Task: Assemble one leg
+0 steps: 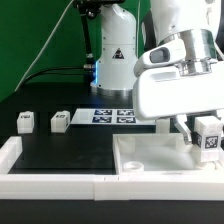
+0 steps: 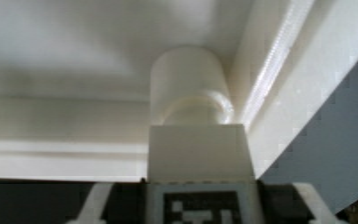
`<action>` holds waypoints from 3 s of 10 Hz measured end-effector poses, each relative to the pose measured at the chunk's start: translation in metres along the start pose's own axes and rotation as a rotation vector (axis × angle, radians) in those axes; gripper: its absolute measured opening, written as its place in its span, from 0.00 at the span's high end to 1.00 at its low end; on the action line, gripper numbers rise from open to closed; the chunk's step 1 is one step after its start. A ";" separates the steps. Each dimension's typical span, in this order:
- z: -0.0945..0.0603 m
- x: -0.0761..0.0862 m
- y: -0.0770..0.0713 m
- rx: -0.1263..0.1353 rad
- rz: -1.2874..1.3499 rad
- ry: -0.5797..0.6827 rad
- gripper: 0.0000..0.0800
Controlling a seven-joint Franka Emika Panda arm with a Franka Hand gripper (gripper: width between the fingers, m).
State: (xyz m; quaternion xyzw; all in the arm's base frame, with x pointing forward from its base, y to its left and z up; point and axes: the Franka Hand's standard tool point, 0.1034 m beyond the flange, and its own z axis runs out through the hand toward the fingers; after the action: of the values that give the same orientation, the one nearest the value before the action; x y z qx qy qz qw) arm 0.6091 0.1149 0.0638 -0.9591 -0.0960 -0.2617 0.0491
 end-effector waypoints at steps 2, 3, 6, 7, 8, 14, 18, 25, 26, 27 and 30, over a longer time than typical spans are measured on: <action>0.001 0.001 0.001 -0.003 0.000 0.013 0.64; 0.000 0.001 0.000 -0.004 0.000 0.018 0.64; 0.000 0.000 0.000 -0.005 -0.001 0.021 0.49; 0.000 0.000 0.000 -0.005 -0.001 0.021 0.33; 0.000 0.000 0.000 -0.005 -0.001 0.021 0.33; -0.017 0.015 0.001 -0.002 -0.010 0.011 0.19; -0.016 0.010 -0.003 0.025 -0.016 -0.104 0.19; -0.019 0.027 0.003 0.093 0.007 -0.523 0.19; -0.018 0.028 0.001 0.084 0.034 -0.517 0.19; -0.018 0.028 0.002 0.087 0.028 -0.514 0.19; -0.015 0.026 0.005 0.089 0.016 -0.502 0.35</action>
Offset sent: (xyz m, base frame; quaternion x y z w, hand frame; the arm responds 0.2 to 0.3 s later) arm -0.0060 0.0018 -0.0041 -0.0068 0.0104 -0.0165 0.9998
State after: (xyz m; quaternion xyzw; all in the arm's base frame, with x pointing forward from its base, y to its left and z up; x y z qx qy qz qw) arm 0.6246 0.1119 0.0901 -0.9917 -0.1091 -0.0103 0.0678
